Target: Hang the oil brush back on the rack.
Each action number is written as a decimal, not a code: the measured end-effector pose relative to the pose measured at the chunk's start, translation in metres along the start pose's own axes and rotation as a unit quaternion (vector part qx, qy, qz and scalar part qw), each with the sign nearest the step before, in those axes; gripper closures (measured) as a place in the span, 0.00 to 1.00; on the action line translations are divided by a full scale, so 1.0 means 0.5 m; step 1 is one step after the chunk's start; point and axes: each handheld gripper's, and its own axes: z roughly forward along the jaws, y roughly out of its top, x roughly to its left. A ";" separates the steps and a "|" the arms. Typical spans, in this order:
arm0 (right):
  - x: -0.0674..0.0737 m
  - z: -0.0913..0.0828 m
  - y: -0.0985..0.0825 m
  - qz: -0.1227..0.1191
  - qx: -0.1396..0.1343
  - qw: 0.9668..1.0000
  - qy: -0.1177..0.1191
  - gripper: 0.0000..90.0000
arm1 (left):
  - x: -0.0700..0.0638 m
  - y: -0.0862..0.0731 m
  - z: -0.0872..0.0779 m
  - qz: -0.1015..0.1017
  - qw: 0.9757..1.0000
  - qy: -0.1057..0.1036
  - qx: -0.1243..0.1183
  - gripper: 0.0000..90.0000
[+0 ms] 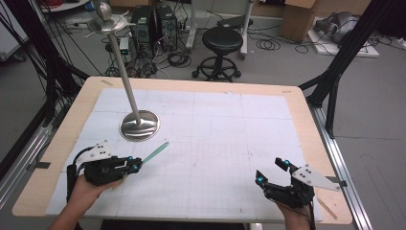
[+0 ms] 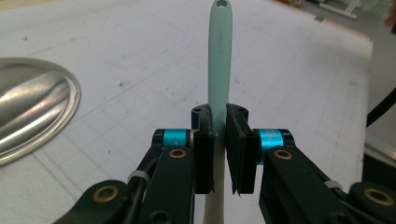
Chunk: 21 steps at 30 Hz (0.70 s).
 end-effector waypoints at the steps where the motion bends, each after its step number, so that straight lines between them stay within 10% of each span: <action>1: 0.003 0.003 0.001 -0.002 -0.001 1.000 0.006 0.18 | -0.003 0.001 -0.002 -0.003 1.000 -0.003 -0.008 0.90; 12: 0.051 0.047 0.025 0.001 -0.026 0.995 0.098 0.18 | -0.038 0.019 -0.017 -0.006 0.996 -0.049 -0.079 0.90; 21: 0.109 0.096 0.058 -0.014 -0.042 0.973 0.226 0.21 | -0.078 0.039 -0.007 0.011 0.988 -0.104 -0.111 0.90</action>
